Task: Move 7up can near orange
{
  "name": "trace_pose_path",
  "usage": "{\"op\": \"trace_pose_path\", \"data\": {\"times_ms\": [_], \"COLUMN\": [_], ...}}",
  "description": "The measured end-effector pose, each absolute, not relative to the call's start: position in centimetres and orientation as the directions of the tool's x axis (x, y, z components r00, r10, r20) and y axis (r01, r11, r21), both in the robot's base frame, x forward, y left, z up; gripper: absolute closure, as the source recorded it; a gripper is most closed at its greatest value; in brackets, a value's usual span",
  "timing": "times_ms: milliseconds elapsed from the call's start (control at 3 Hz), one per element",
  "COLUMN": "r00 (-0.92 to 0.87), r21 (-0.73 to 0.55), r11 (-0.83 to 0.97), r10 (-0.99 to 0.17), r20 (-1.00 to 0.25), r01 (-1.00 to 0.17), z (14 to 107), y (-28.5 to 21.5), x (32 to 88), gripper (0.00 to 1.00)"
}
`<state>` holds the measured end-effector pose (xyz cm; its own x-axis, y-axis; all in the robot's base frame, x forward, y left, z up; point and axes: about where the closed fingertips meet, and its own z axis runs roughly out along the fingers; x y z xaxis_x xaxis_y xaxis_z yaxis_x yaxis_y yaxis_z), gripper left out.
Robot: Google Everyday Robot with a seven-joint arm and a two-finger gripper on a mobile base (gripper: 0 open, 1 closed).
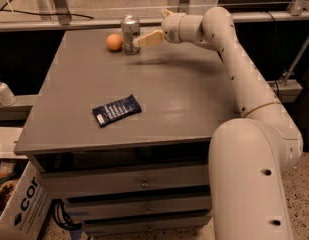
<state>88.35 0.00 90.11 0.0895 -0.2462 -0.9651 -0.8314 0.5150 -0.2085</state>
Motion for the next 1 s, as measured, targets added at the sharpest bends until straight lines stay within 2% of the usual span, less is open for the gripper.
{"op": "trace_pose_path", "data": {"times_ms": [667, 1000], "r00": [0.121, 0.097], "r21": [-0.266, -0.305], "r11": [0.501, 0.522], "r10": [-0.303, -0.387], "r20": [-0.945, -0.917], "r01": [-0.824, -0.796], "z": [91.3, 91.3], "y": [-2.4, -6.8], "x": [87.8, 87.3], "gripper": [0.0, 0.0]}}
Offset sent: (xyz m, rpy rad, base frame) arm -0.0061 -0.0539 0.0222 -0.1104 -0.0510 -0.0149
